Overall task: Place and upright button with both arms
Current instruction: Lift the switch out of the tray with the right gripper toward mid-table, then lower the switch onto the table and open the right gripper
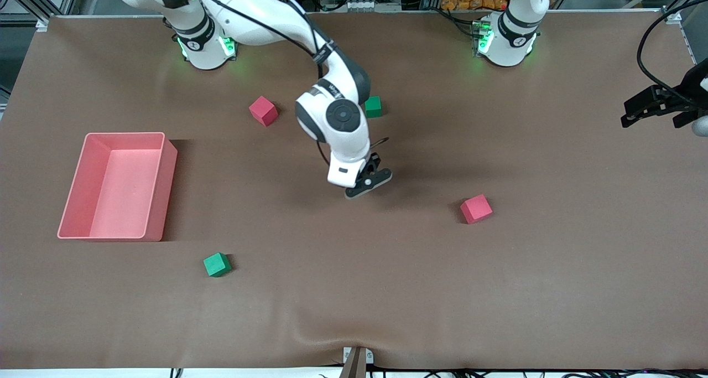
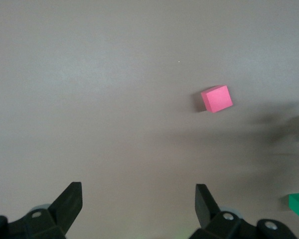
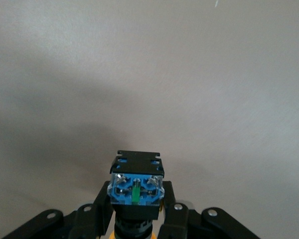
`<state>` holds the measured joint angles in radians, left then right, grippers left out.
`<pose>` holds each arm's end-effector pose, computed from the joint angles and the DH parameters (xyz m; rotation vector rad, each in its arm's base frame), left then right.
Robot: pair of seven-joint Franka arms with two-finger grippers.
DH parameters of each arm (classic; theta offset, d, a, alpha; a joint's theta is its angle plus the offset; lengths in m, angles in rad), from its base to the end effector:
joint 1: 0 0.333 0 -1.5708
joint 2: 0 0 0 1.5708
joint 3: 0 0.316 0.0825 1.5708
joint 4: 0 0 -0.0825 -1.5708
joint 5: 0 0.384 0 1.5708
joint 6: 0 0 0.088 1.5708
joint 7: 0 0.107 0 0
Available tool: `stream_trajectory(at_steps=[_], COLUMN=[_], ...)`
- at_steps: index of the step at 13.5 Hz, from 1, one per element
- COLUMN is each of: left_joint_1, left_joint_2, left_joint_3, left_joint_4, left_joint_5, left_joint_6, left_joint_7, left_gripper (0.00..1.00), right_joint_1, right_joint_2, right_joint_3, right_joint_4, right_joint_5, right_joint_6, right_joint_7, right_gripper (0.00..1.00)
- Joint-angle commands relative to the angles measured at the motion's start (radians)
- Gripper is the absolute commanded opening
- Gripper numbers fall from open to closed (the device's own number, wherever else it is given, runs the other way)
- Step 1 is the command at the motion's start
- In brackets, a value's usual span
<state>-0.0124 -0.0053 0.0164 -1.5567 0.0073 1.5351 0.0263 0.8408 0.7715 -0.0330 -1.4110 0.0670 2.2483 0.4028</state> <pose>0.5494 0.0030 0.6309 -3.1343 0.0346 0.0257 0.5038 0.5367 0.2483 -3.0240 -0.5735 -0.0569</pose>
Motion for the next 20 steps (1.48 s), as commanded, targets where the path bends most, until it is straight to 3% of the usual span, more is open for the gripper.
stream_trajectory(at_steps=[1, 5, 11, 12, 14, 20], left_joint_1=[0.0, -0.001, -0.003, -0.003, -0.007, -0.011], left_joint_2=[0.007, 0.007, 0.007, 0.007, 0.007, 0.007], left_joint_3=[0.0, 0.0, 0.0, 0.0, -0.001, -0.001], left_joint_4=[0.015, 0.015, 0.015, 0.015, 0.015, 0.017], left_joint_5=[-0.017, -0.017, -0.017, -0.017, -0.017, -0.017], left_joint_6=[-0.023, -0.024, -0.024, -0.027, -0.027, -0.029], left_joint_7=[0.018, 0.018, 0.018, 0.018, 0.018, 0.015], left_gripper=[1.0, 1.0, 1.0, 1.0, 1.0, 1.0], right_joint_1=[0.041, 0.076, 0.058, 0.055, 0.054, 0.051], right_joint_2=[0.072, 0.146, 0.175, 0.175, 0.175, 0.114], right_joint_3=[-0.015, -0.013, -0.015, -0.015, -0.016, -0.022], right_joint_4=[0.079, 0.115, 0.156, 0.156, 0.156, 0.156], right_joint_5=[0.008, 0.014, 0.013, 0.013, 0.007, 0.005], right_joint_6=[-0.006, 0.045, 0.054, 0.054, 0.054, 0.042], right_joint_7=[0.198, 0.372, 0.372, 0.37, 0.367, 0.366], right_gripper=[0.09, 0.09, 0.16, 0.28, 1.0, 1.0])
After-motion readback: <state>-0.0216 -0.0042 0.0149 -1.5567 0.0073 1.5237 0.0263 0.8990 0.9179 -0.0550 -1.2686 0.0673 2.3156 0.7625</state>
